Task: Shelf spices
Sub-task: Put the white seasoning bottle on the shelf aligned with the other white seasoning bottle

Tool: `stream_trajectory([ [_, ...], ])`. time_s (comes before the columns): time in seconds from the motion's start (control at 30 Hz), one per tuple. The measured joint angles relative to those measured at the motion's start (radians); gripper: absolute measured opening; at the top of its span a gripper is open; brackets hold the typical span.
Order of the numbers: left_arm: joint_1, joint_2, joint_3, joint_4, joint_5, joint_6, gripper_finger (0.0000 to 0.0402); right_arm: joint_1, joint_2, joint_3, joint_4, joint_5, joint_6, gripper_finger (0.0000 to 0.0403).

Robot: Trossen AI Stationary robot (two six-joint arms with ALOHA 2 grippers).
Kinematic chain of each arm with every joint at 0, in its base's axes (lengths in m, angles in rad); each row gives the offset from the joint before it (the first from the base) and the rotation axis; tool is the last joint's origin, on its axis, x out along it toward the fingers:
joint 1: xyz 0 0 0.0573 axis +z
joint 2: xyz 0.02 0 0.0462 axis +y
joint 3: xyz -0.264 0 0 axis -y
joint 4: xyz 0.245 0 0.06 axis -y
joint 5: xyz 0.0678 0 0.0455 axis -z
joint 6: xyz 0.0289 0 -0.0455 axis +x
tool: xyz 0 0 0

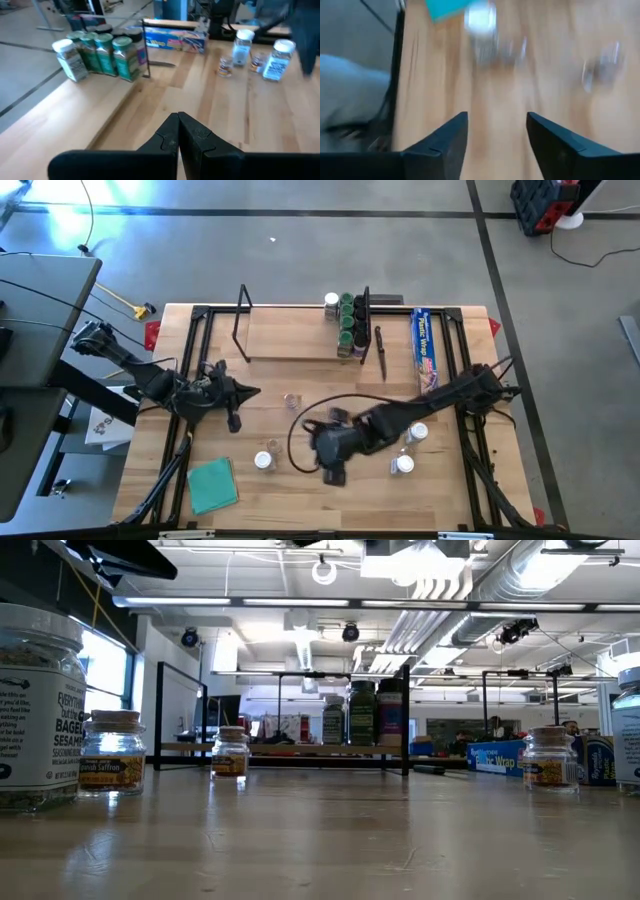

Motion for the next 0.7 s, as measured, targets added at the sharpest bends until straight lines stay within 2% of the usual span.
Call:
stream_trajectory([
  [0.07, -0.019, 0.021, 0.0, 0.0, 0.0, -0.014, 0.0, 0.035, 0.0, 0.071, -0.178, -0.013, 0.184, 0.021],
  [0.13, -0.035, 0.044, 0.0, 0.003, 0.0, -0.021, 0.0, 0.07, -0.001, 0.123, -0.31, -0.086, 0.38, 0.0216],
  [0.2, -0.05, 0.072, 0.0, 0.009, -0.003, -0.035, 0.0, 0.119, -0.001, 0.146, -0.375, -0.129, 0.53, 0.0217],
  [0.3, -0.064, 0.12, 0.0, 0.01, -0.03, -0.044, 0.0, 0.209, 0.0, 0.143, -0.419, -0.129, 0.789, 0.0218],
  [0.4, -0.07, 0.167, 0.0, 0.011, -0.053, -0.045, 0.0, 0.293, 0.0, 0.142, -0.544, -0.163, 1.059, 0.0219],
  [0.53, -0.067, 0.223, 0.0, 0.022, -0.056, -0.031, 0.0, 0.371, 0.0, 0.14, -0.743, -0.157, 1.379, 0.0235],
  [0.7, -0.066, 0.276, 0.0, 0.036, -0.058, -0.011, 0.0, 0.396, -0.011, 0.082, -0.727, -0.13, 1.576, 0.028],
])
